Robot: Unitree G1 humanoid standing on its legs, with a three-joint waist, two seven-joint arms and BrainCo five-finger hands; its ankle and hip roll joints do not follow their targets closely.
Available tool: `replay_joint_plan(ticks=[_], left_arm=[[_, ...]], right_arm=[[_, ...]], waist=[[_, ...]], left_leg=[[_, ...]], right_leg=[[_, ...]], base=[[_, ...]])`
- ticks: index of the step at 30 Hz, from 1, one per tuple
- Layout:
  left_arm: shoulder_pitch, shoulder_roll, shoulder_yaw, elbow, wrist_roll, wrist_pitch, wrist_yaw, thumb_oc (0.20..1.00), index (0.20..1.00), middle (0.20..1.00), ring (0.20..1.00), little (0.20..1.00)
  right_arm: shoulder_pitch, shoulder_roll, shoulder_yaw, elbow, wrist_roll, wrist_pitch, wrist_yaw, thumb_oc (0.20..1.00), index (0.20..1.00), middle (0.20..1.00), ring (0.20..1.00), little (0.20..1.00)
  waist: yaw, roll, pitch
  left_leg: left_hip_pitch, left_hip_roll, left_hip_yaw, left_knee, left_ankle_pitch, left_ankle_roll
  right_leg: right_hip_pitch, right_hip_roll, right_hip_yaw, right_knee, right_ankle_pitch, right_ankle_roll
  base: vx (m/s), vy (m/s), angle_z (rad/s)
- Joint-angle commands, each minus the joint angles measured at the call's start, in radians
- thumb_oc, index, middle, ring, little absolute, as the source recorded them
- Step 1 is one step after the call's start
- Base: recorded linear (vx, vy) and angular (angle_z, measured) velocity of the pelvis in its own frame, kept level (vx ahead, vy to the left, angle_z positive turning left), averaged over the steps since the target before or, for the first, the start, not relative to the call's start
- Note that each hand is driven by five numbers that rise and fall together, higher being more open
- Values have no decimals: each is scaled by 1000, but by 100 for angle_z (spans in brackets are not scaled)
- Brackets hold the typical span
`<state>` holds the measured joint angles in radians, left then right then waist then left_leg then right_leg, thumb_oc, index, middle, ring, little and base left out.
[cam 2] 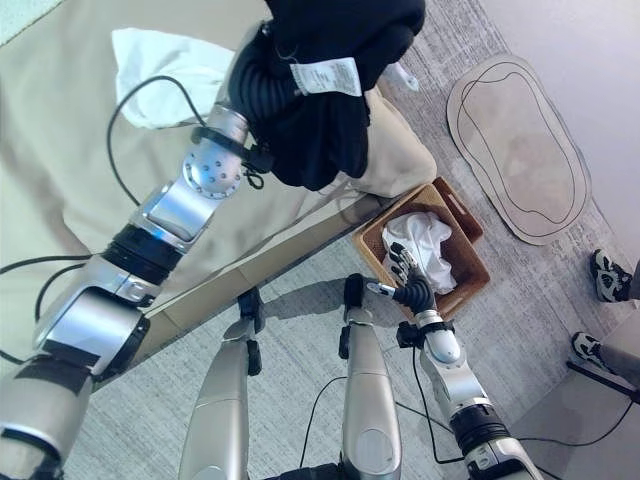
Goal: Pick up clothes into the bucket
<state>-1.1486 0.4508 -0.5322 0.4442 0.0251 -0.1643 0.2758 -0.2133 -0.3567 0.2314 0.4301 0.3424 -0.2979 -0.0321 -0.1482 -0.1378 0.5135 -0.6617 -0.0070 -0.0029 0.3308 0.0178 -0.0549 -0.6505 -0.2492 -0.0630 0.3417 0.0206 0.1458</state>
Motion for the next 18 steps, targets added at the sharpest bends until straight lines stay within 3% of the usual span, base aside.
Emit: replay_joint_plan(ticks=[1, 7, 11, 18], left_arm=[[-51, -68, 51, -36, 17, -83, 17, 200, 200, 200, 200, 200], [-40, -15, 70, 44, 104, -58, 52, 200, 200, 200, 200, 200], [29, 87, 117, 125, 247, -12, 110, 200, 200, 200, 200, 200], [106, 234, 199, 231, 354, 39, 193, 200, 200, 200, 200, 200]], right_arm=[[68, -17, 0, -11, -14, -14, -9, 1000, 1000, 1000, 1000, 1000], [72, -25, 5, -28, -17, -19, -10, 1000, 1000, 1000, 1000, 1000], [89, -28, -7, -50, -30, -27, -13, 1000, 1000, 1000, 1000, 1000], [128, -32, -29, -72, -23, -44, -5, 1000, 1000, 1000, 1000, 1000]], waist=[[-13, 54, -140], [-15, 46, -143], [-13, 38, -141], [-13, 28, -137]], left_leg=[[-35, -24, -3, 23, -34, 43], [-44, -20, 0, 27, -35, 43], [-54, -15, 3, 30, -37, 41], [-68, -11, 9, 37, -39, 39]], right_leg=[[5, 2, -25, -107, 107, 21], [-1, 2, -21, -108, 110, 18], [-7, 6, -19, -115, 111, 18], [-23, 10, -18, -114, 113, 18]], base=[[0, 0, 0], [0, 0, 0], [-1, -1, -2], [0, 0, -1]])
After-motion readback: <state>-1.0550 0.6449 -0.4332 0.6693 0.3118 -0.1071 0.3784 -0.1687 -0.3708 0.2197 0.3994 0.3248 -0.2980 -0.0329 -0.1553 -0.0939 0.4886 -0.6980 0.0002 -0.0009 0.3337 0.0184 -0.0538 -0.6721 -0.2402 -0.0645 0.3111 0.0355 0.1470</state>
